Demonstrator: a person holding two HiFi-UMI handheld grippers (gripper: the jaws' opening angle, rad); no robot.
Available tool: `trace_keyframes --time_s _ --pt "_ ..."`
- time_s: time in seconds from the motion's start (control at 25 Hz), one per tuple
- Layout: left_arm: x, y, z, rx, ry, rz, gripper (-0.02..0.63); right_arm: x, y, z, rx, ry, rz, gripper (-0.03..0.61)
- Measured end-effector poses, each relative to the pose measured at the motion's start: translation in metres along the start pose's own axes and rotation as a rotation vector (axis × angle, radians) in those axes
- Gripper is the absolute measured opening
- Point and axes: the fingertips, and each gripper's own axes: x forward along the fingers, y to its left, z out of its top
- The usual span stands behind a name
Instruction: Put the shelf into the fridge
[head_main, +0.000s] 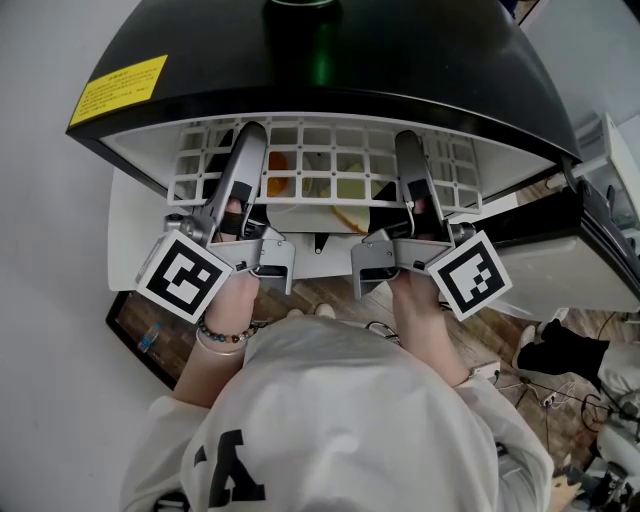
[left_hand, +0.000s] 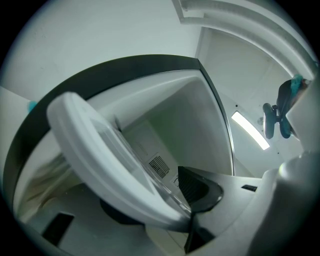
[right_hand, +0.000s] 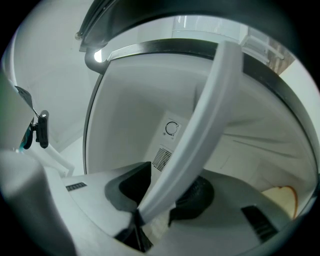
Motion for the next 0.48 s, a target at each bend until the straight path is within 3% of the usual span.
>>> trace_keyframes --time_s 0.48 --pt "0.0028 0.0038 0.0015 0.025 0.012 0.009 0.195 0.0034 -0.0017 0.0007 0.002 -0.005 -0.006 0.118"
